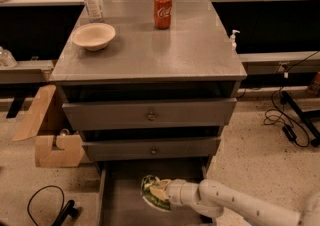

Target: Place green jalapeno chip bag into bottom drawer

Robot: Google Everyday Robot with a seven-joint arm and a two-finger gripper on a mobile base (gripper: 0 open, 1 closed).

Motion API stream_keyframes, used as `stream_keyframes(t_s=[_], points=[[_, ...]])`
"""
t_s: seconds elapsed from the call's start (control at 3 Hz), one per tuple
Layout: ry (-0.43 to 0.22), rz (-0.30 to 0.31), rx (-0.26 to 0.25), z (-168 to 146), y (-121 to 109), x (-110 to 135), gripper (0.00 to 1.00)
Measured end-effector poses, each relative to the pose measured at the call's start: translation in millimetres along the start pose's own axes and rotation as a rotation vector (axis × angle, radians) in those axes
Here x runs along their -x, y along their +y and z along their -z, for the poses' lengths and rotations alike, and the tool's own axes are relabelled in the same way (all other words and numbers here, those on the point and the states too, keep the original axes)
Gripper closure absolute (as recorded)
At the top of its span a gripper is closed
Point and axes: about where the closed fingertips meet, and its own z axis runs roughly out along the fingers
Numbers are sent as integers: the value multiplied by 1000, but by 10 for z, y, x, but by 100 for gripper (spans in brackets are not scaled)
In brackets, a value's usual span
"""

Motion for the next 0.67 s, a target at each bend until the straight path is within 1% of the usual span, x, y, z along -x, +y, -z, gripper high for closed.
stream_keyframes(t_s=[0.33,0.67], points=[[35,-111,46,-354,24,-532,100],[57,-183,71,-623,-29,-776,100]])
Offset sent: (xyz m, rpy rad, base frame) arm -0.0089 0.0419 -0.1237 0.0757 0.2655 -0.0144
